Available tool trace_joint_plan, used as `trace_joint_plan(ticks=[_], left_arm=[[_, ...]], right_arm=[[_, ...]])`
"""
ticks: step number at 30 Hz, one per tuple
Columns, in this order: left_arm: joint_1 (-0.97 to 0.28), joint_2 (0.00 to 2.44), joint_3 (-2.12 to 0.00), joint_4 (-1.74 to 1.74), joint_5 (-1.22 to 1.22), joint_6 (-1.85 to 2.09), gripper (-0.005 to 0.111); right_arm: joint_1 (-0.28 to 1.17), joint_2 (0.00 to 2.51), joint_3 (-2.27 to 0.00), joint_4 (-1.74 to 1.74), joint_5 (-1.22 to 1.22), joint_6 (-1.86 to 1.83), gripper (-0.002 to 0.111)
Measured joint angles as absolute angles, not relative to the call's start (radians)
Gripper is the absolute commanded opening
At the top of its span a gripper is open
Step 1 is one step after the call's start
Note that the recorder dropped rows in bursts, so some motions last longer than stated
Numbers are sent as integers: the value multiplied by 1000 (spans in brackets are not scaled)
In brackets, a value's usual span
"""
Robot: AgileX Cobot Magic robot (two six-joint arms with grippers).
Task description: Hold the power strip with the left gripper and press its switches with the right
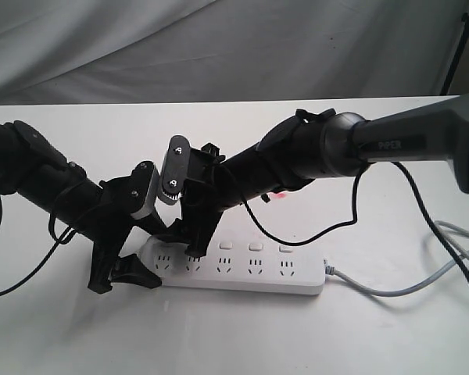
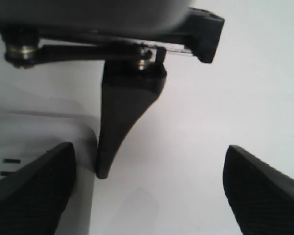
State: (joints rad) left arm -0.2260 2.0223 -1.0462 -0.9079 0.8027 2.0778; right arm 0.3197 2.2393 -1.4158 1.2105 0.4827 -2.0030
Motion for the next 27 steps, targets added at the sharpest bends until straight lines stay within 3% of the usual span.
trace_joint_plan(ticks=[27], left_arm=[[-226,2022,-1046,-908,803,2078,6]], right_arm=[[326,2137,-1398,1199,535,-1983,76]])
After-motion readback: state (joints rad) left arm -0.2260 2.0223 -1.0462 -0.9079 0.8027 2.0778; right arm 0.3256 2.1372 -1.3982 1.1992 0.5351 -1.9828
